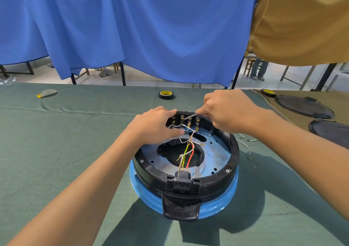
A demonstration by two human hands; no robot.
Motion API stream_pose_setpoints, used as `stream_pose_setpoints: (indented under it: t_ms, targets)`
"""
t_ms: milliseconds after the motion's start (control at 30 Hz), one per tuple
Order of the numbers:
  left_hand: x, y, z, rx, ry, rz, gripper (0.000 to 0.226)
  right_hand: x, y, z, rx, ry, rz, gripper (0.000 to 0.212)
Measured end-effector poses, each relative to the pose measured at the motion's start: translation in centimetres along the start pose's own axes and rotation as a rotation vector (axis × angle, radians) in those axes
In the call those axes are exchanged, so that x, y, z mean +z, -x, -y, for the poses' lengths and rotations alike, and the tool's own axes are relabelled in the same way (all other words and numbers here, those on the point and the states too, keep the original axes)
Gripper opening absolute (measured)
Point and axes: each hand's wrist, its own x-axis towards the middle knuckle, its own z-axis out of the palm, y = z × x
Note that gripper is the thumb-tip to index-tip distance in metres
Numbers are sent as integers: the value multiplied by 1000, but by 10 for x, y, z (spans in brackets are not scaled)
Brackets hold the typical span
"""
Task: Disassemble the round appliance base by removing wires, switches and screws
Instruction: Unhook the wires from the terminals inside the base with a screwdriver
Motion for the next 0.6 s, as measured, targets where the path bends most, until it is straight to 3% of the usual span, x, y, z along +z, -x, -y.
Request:
stream_pose_setpoints:
  t_ms: [100, 267, 400, 600]
  targets:
    - [0, -1, 1, 3, -6, 2, 82, -6, -10, -2, 20, 12, 28, 31]
    - [0, -2, 1, -2, -2, 7, 83, -16, -38, -18, 59, -152, 213, 41]
    - [-1, -2, 1, 3, 12, 8, 83, -16, -53, -33, -1, -295, 347, 31]
    - [-2, 0, 1, 10, 10, 6, 82, -6, -41, -35, 47, -382, 306, 30]
